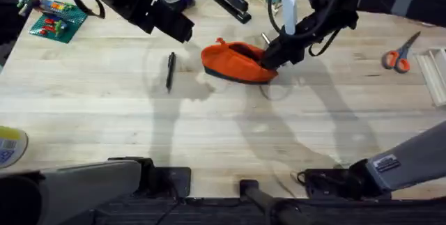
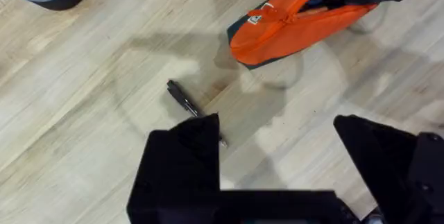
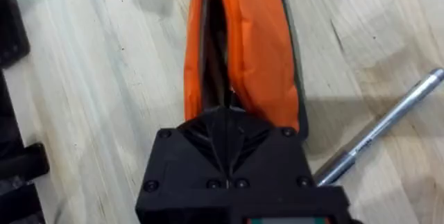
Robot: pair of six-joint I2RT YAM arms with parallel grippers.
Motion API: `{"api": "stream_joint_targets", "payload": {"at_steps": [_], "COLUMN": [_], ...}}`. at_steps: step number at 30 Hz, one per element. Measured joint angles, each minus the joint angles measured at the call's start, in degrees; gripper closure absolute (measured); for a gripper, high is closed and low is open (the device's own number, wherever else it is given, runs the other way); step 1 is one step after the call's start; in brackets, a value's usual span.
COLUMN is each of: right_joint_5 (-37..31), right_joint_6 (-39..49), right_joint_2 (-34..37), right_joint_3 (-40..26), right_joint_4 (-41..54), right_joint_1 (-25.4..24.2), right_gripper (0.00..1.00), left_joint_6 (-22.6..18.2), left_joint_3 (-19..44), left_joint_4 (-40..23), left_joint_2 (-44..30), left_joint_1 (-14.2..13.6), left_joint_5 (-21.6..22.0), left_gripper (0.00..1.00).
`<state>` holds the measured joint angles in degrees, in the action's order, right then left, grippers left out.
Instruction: Unzip the bag, pick up the pens from the table one at a time and place them inside, then zip the bag closed.
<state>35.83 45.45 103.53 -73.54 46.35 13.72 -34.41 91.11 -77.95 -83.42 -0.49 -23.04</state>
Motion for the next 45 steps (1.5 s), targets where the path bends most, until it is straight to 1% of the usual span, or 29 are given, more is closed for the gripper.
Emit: {"api": "stream_joint_targets", "payload": {"at_steps": [6,7,8,9,11,13,14,15,17,32,35,41,45], "right_joint_5": [0.00,0.00,-0.01,0.00,0.00,0.24,0.28,0.28,0.27,0.48,0.54,0.26,-2.15], "right_joint_6": [0.02,0.00,-0.05,0.00,0.04,0.09,0.29,0.38,0.44,0.37,-0.75,-3.33,-6.30], "right_joint_2": [0.00,0.00,0.00,0.00,0.00,0.00,0.00,0.00,0.00,0.00,0.00,-0.57,-3.91], "right_joint_3": [0.00,0.00,0.00,0.00,0.00,0.00,0.00,0.00,0.00,-0.02,-0.40,-2.84,-6.14], "right_joint_4": [0.00,0.00,0.01,0.04,-0.04,-0.13,-0.24,-0.22,-0.22,-0.26,-0.01,1.63,2.70], "right_joint_1": [0.00,0.00,0.00,0.00,0.00,0.04,0.09,0.15,0.15,0.15,0.16,0.42,0.44], "right_gripper": [0.943,0.919,0.857,0.742,0.473,0.174,0.051,0.019,0.007,0.006,0.006,0.006,0.006], "left_joint_6": [0.00,0.00,0.00,0.00,0.00,0.00,0.00,0.00,0.00,0.00,0.00,0.00,0.00], "left_joint_3": [0.00,0.00,0.00,0.00,0.00,0.00,0.00,0.00,0.00,0.00,0.00,0.00,0.00], "left_joint_4": [0.00,0.00,0.00,0.00,0.00,0.00,0.00,0.00,0.00,0.00,0.00,0.00,0.00], "left_joint_2": [0.00,0.01,0.00,0.00,0.00,0.00,0.00,0.00,0.00,0.01,0.01,0.00,0.01], "left_joint_1": [0.00,0.00,0.00,0.00,0.00,0.00,0.00,0.00,0.00,0.00,0.00,0.00,0.00], "left_joint_5": [0.01,0.01,0.01,0.01,0.01,0.01,0.01,0.03,0.03,0.16,0.16,0.16,0.16], "left_gripper": [0.005,0.005,0.006,0.006,0.005,0.005,0.006,0.005,0.005,0.006,0.006,0.006,0.006]}}
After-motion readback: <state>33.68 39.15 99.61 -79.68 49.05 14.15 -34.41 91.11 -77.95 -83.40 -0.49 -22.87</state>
